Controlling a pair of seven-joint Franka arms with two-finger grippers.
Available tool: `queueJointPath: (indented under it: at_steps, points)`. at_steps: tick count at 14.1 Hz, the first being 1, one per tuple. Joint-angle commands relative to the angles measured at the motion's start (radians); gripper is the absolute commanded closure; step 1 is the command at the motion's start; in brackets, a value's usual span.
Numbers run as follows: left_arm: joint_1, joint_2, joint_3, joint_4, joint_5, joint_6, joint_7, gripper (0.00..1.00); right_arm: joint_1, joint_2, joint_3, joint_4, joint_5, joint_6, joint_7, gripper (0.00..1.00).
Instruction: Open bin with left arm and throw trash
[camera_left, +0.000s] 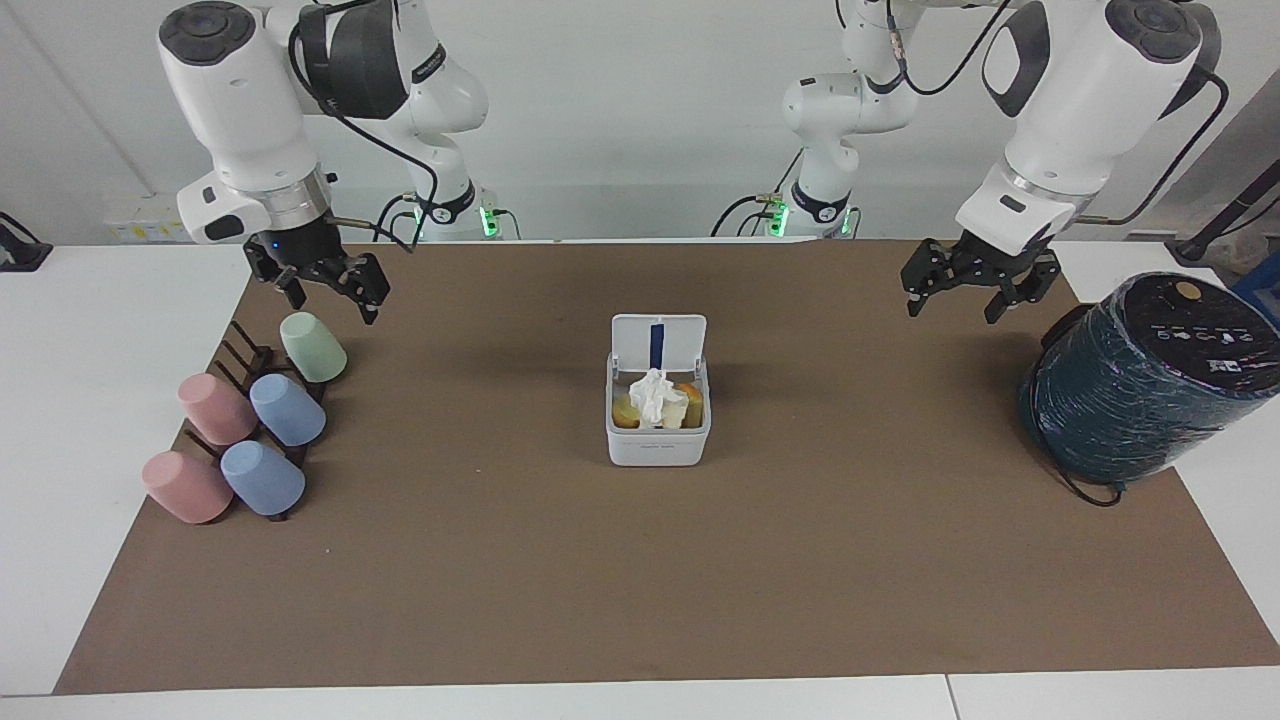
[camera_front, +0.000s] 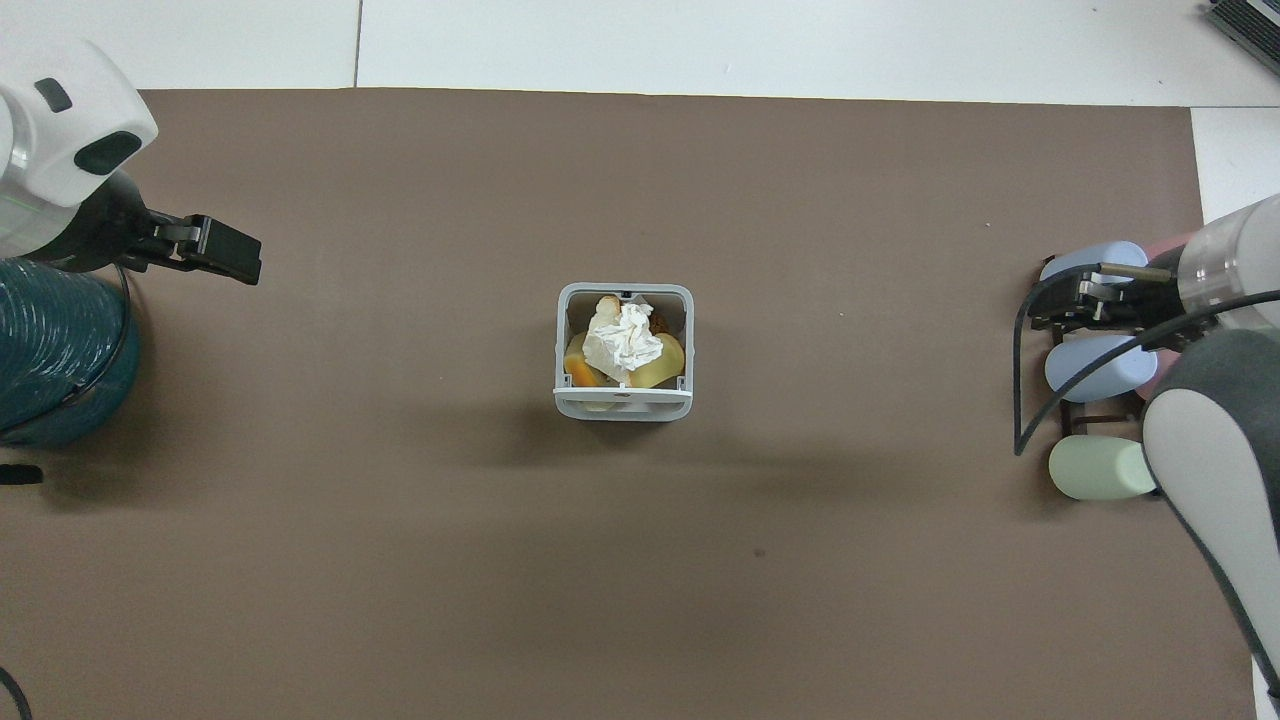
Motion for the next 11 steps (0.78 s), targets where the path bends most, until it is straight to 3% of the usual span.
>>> queueJointPath:
  at_steps: [1, 5, 11]
  points:
    - [-0.009, -0.033, 0.005, -0.041, 0.026, 0.022, -0.001, 0.00, -0.007, -0.006, 0.003, 0.026, -0.001, -0.048, -0.032, 0.00]
    - [-0.009, -0.033, 0.005, -0.043, 0.026, 0.024, -0.001, 0.00, -0.011, 0.013, 0.000, 0.084, -0.004, -0.117, -0.140, 0.00]
    - [-0.009, -0.033, 0.005, -0.043, 0.026, 0.027, -0.001, 0.00, -0.016, -0.007, 0.002, 0.055, 0.045, -0.148, -0.178, 0.00]
